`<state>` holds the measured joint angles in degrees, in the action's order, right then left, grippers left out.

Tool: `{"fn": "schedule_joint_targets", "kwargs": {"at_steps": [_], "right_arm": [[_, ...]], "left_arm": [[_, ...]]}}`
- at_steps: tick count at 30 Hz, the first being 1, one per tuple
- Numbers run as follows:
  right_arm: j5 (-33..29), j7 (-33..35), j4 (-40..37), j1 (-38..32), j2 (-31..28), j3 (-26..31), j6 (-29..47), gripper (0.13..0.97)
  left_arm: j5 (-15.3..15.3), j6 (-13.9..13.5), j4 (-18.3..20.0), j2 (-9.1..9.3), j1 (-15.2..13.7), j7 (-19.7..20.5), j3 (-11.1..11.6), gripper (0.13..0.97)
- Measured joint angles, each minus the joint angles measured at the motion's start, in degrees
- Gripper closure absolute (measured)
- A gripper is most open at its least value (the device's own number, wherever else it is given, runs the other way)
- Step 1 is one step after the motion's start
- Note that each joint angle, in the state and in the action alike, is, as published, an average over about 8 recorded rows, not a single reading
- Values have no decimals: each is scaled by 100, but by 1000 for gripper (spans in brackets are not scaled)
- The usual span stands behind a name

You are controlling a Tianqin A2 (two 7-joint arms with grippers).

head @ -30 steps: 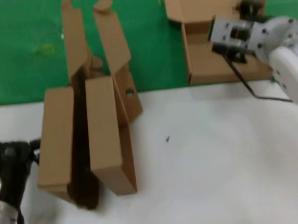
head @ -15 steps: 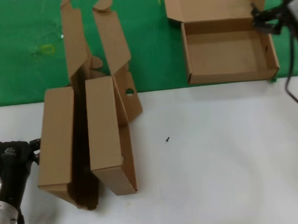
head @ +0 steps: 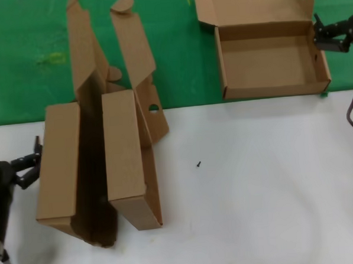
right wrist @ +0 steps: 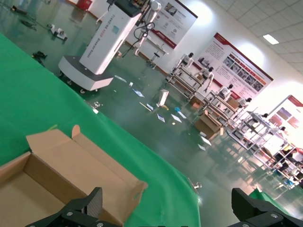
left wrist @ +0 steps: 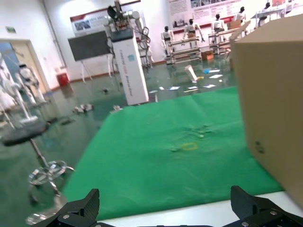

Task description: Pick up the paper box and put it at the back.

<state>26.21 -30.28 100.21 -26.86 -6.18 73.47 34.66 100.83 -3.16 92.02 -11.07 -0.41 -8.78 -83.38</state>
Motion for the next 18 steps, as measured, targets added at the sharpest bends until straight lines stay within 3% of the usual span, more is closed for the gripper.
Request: {"fn": "schedule_joint_targets", "kwargs": {"at_steps": [6, 15, 18], "right_arm": [[-45, 210, 78, -17, 189, -159, 96, 141], [-171, 425, 176, -102, 396, -332, 262, 129], [-259, 481, 180, -140, 463, -394, 302, 129]], "left_arm": [[59, -367, 21, 351, 52, -770, 573, 132], [151, -804, -283, 737, 261, -1943, 1034, 132], [256, -981, -400, 879, 295, -2286, 1089, 132]]}}
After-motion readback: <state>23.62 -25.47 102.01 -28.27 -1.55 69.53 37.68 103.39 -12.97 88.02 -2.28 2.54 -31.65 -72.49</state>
